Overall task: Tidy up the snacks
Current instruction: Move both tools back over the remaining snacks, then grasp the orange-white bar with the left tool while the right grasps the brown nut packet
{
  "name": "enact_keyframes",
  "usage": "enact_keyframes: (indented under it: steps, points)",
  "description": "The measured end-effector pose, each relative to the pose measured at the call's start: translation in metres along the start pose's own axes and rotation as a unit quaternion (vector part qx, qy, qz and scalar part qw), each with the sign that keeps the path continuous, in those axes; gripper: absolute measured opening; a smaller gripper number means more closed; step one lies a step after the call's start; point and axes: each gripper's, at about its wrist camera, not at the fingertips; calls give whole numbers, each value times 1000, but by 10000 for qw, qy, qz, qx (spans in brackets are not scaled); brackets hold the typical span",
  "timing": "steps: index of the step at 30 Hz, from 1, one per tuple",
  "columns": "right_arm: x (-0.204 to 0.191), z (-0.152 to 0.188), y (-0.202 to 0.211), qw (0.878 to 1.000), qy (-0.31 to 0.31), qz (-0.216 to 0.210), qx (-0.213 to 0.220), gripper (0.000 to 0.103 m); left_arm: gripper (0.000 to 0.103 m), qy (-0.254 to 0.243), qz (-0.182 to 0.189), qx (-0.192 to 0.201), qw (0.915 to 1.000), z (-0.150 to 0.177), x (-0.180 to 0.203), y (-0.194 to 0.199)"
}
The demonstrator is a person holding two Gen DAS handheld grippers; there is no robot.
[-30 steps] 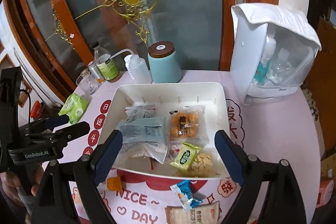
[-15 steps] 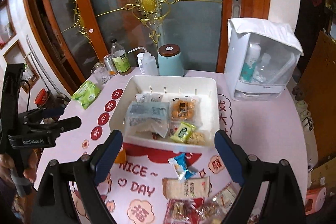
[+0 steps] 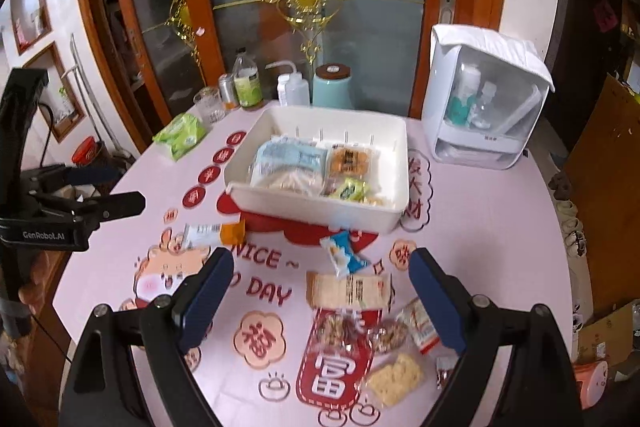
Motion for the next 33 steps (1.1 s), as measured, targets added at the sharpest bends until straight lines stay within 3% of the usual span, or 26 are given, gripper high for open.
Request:
enact_keyframes:
  steps: [7, 14, 22, 33]
  points:
    - [8, 34, -20, 9992, -97, 17, -400, 90, 90, -550, -168, -302, 9979, 30, 15, -6]
    - [23, 52, -50, 9956, -217, 484, -769, 90, 90, -1152, -199, -601, 9913, 38, 8, -46]
    - [41, 68, -113, 9843, -996, 282, -1431, 77, 90, -2128, -157, -1035, 9715, 35, -3, -121]
    - [47, 84, -175, 9694, -1293, 407, -2045, 75, 90, -2540, -23, -1602, 9538, 33, -16, -223]
Point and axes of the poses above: each gripper's, at about its wrist camera, not at the fingertips, and y roughly against the way its jaws point, x to its right, z to its underside, and after that the axes turned 9 degrees about -z, right-handed
